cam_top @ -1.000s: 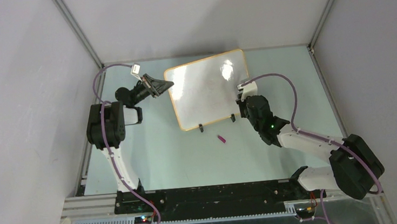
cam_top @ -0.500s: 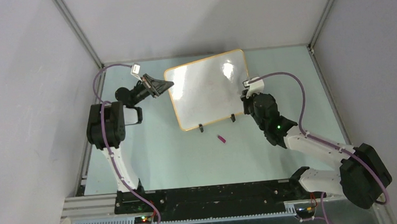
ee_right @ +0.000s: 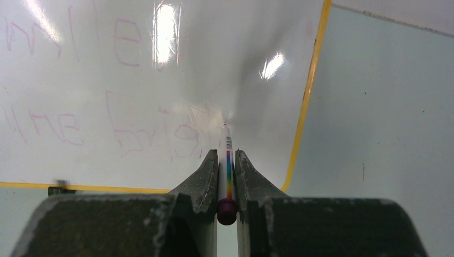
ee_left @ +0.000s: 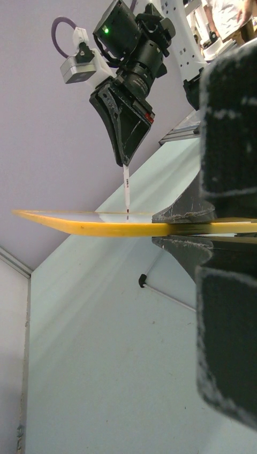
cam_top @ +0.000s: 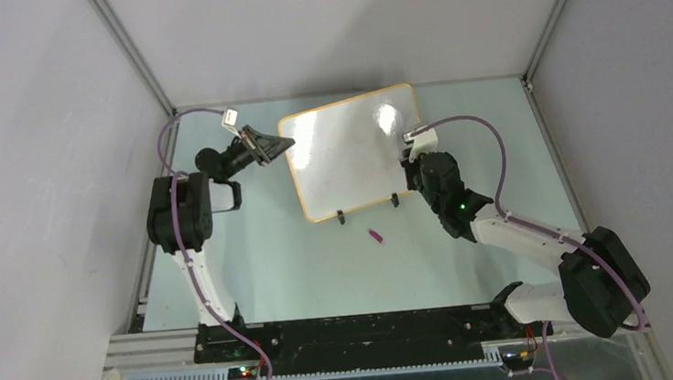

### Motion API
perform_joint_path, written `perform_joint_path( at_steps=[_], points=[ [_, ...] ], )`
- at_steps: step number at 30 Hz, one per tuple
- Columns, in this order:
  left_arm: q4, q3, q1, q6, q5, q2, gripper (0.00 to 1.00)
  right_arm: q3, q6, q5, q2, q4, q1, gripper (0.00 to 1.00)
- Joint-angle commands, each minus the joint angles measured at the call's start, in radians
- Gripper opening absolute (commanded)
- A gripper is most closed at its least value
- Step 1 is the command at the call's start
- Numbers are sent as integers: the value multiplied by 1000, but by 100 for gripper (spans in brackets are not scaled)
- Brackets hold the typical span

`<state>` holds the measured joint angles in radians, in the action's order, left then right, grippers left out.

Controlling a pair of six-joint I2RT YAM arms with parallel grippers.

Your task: Write a sentence on the whiteboard

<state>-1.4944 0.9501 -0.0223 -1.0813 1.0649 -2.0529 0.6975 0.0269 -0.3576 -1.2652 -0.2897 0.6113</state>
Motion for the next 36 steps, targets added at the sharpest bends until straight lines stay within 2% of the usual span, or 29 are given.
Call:
perform_joint_path(
  at_steps=[1,18,31,36],
  points=[
    [-35,-5,25,40,14,17,0,45,8,-2,-21,-41,-7,0],
    [-35,-6,25,39,15,17,0,60,9,-42,-64,-20,-29,0],
    [-35,-5,25,38,15,19,0,60,-6,-42,-46,6,-55,0],
    [-35,-6,25,38,15,18,0,60,-10,-21,15,19,-47,0]
  ],
)
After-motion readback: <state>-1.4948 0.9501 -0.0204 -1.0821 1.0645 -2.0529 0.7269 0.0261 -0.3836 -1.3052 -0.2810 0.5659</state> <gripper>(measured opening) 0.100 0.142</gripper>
